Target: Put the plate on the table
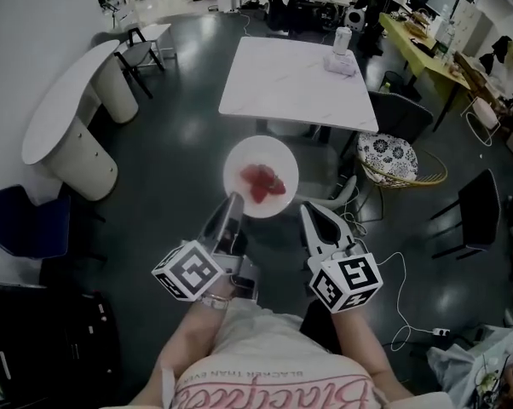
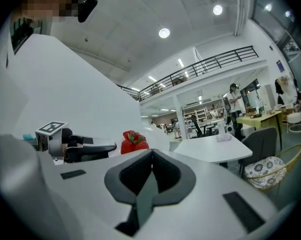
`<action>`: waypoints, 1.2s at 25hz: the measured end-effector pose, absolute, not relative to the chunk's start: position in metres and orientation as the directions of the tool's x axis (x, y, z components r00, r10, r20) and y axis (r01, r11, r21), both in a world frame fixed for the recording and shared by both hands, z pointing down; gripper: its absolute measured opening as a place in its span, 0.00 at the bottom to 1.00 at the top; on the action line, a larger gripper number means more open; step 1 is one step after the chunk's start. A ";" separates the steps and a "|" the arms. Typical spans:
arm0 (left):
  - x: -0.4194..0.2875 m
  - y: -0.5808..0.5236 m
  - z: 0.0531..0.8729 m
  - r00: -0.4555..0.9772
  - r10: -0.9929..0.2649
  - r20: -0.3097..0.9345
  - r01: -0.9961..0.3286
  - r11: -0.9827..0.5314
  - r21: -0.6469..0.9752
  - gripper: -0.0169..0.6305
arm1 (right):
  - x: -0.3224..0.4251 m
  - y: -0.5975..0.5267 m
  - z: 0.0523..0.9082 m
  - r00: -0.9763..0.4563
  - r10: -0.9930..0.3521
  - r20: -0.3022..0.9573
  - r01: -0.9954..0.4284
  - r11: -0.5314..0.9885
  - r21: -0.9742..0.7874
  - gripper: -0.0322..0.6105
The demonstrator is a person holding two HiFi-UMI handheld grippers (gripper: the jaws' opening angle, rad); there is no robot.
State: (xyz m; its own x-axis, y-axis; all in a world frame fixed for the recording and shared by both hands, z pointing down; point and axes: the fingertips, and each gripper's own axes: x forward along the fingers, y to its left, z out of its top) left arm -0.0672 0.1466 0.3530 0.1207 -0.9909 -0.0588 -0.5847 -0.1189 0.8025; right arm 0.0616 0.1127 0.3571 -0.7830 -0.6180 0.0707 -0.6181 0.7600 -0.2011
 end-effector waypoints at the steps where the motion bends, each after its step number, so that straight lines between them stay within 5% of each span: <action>1: -0.076 0.139 0.354 0.127 -0.990 -0.057 -0.581 -0.121 0.805 0.05 | 0.052 0.105 0.357 -0.780 -0.622 0.073 -0.622 0.757 -0.200 0.06; 30: -0.197 -0.095 0.372 0.167 -0.986 -0.018 -0.542 -0.107 0.833 0.05 | -0.060 -0.126 0.366 -0.739 -0.666 0.100 -0.671 0.715 -0.195 0.06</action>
State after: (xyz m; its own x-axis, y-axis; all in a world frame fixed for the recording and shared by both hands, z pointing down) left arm -0.1972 -0.0951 0.3717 0.1672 -0.9858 -0.0179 -0.5424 -0.1071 0.8333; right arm -0.0601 -0.1260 0.3663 -0.7388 -0.6665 0.1000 -0.6714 0.7149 -0.1953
